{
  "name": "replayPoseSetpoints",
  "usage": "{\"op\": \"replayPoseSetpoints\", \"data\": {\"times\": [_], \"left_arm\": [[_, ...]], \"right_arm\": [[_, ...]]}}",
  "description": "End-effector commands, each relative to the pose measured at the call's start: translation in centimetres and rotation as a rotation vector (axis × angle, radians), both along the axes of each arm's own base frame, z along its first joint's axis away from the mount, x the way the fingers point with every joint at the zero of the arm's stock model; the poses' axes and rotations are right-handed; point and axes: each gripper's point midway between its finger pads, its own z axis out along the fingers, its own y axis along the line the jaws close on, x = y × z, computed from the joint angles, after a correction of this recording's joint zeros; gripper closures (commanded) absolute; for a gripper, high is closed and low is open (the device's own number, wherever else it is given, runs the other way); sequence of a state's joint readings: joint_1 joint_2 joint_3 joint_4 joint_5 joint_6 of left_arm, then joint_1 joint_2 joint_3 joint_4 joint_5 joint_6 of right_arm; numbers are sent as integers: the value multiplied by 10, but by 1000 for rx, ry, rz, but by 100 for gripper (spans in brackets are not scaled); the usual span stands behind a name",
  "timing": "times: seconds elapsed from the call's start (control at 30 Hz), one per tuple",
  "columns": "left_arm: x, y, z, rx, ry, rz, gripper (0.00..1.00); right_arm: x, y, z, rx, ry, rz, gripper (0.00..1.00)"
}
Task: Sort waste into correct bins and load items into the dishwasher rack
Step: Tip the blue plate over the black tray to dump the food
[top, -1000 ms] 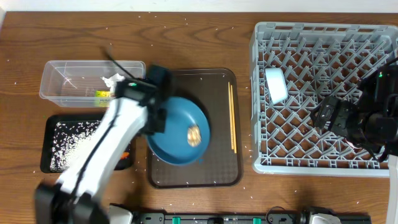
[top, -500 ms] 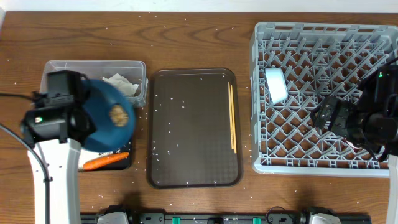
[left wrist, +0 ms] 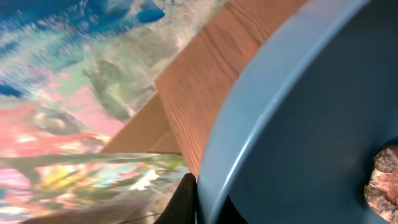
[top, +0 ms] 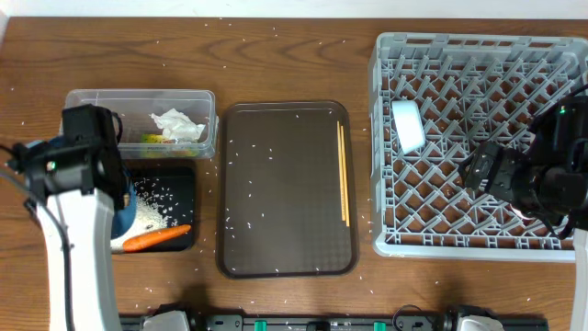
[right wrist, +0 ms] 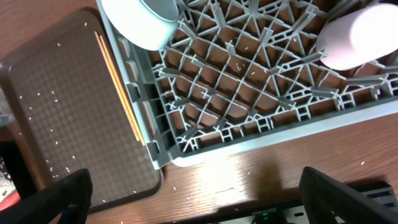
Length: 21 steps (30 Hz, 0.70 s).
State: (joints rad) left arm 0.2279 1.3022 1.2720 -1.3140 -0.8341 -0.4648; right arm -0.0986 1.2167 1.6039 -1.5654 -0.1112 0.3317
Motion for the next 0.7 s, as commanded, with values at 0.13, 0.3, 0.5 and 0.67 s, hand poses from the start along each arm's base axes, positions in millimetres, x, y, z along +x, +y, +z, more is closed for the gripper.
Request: {"op": "replayPoseSetpoints", "data": {"times": [0.13, 0.3, 0.5, 0.67], "left_arm": [[16, 3, -6, 148, 284, -65, 94], [35, -4, 3, 246, 305, -140, 94], [38, -4, -1, 239, 310, -140, 94], [42, -2, 0, 248, 314, -153, 94]], "right_arm": [[3, -3, 2, -24, -17, 30, 1], [5, -3, 2, -25, -25, 30, 1], [6, -3, 3, -25, -28, 30, 1], [1, -2, 1, -23, -8, 31, 1]]}}
